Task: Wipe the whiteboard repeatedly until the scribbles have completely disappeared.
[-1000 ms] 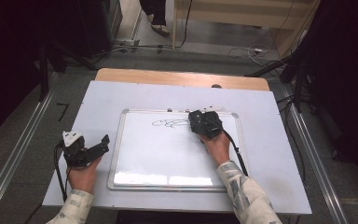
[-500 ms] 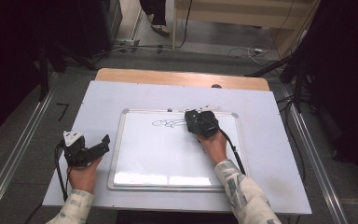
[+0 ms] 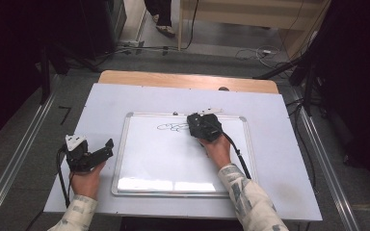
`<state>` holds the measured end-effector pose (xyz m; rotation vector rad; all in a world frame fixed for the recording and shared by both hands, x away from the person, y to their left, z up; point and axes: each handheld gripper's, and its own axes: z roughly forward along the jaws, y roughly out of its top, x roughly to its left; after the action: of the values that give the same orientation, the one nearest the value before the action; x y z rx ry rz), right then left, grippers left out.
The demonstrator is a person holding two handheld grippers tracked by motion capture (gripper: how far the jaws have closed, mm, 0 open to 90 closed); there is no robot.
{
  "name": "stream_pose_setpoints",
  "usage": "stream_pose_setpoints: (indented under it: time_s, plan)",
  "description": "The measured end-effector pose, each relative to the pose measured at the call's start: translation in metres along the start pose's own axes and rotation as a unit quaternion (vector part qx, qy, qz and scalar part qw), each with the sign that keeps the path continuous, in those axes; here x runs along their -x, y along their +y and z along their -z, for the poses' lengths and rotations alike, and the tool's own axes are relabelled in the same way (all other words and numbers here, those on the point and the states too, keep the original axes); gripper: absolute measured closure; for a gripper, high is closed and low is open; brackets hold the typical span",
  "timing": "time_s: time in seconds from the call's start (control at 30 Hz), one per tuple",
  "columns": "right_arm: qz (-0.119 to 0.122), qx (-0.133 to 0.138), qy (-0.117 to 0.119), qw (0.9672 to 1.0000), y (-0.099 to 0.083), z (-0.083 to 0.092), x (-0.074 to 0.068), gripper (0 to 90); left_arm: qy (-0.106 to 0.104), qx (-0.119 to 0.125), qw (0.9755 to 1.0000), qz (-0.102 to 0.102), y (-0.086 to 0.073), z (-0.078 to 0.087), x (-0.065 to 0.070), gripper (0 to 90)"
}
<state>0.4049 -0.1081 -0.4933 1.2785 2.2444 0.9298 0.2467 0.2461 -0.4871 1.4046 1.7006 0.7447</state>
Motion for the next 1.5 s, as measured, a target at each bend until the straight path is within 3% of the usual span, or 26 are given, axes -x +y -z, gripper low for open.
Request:
stream_pose_setpoints:
  time_s: [0.73,1.5]
  plan:
    - [0.013,-0.001,0.012,0.9998,0.007,-0.007,-0.017,39.2,-0.001,0.002,1.0,0.002,0.0,0.001,0.0,9.7]
    - [0.037,-0.003,0.033,0.9987,0.015,-0.015,-0.049,39.2,-0.003,0.003,1.0,0.001,0.001,0.001,0.0,9.7]
